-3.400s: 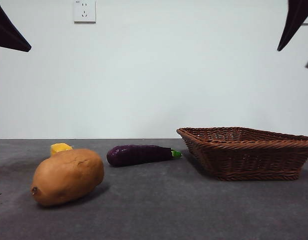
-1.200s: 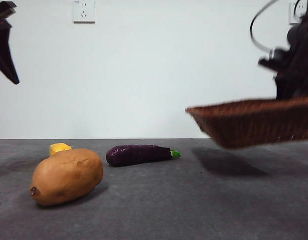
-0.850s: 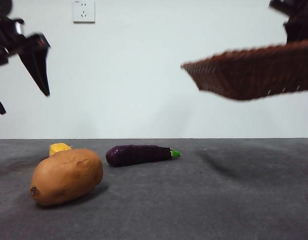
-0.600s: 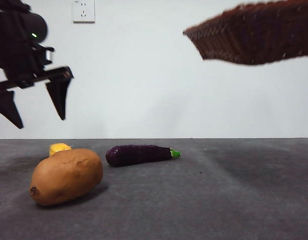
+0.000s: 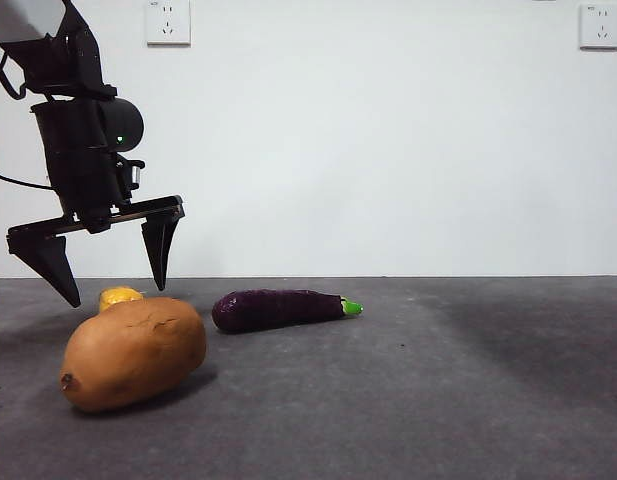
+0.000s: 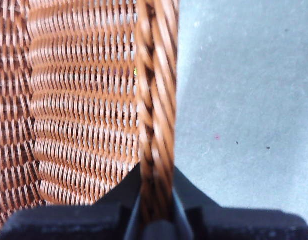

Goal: Help me put the vegetables on the table into the basket

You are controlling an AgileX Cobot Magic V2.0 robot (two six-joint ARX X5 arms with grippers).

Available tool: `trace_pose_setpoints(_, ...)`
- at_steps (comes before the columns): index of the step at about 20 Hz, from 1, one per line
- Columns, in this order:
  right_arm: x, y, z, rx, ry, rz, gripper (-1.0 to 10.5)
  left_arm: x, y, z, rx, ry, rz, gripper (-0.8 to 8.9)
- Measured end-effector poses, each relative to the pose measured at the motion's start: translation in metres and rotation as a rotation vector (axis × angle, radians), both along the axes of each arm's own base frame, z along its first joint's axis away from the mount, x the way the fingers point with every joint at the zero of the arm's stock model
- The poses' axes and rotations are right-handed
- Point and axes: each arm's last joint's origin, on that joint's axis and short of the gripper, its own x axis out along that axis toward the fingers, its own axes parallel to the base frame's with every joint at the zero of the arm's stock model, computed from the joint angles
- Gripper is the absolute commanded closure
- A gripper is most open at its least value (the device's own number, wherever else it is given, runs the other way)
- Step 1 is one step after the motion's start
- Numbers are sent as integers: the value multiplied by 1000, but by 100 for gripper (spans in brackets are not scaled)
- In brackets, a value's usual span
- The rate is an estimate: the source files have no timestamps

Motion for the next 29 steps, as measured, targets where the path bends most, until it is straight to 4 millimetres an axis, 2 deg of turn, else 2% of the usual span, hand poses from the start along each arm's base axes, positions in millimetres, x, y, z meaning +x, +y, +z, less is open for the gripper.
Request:
trace_pose_setpoints(3, -8, 0, 4, 0, -24, 0, 957, -1, -5, -1, 0, 6, -6, 351)
trace_pose_setpoints(7, -9, 0, 4, 2, -26, -2, 957, 0, -7, -14, 54, 49, -4, 353)
trace_pose_setpoints(8, -9, 0, 4, 2, -26, -2, 957, 0, -7, -16, 57, 50, -4, 422)
trace_pose_setpoints(9, -9, 0, 4, 2, -26, -2, 957, 1, -7, -16, 59, 45, -3, 563)
trace_pose_setpoints(10, -9, 0, 4, 2, -26, -2, 957, 2, -8, -16, 57, 37, -4, 659)
trace_pose_setpoints(11, -9, 0, 4, 2, -26, -2, 957, 2, -8, -16, 57, 35, -4, 699)
trace_pose_setpoints(12, -9, 0, 4, 2, -26, -2, 957, 2, -8, -16, 56, 35, -6, 699)
trace_pose_setpoints(14, -9, 0, 4, 2, -26, -2, 957, 2, -9, -16, 59, 31, -19, 828)
trace_pose_setpoints(17, -9, 0, 4, 2, -26, -2, 957, 1, -11, -16, 46, 35, -66, 826)
trace_pose_setpoints(19, -9, 0, 4, 2, -26, -2, 957, -2, -13, -11, -39, 49, -97, 826)
trace_pose_setpoints(21, -8, 0, 4, 3, -22, -4, 957, -9, -13, 15, -117, -5, -121, 826)
trace_pose_setpoints(24, 0, 0, 0, 13, 8, -14, 957, -33, -10, 79, -189, -162, -156, 826)
trace_pose_setpoints(26, 10, 0, -5, 19, 42, -21, 957, -57, -13, 121, -243, -267, -216, 826)
trace_pose_setpoints(29, 30, 0, -16, 40, 119, -50, 957, -102, -32, 170, -287, -383, -346, 826)
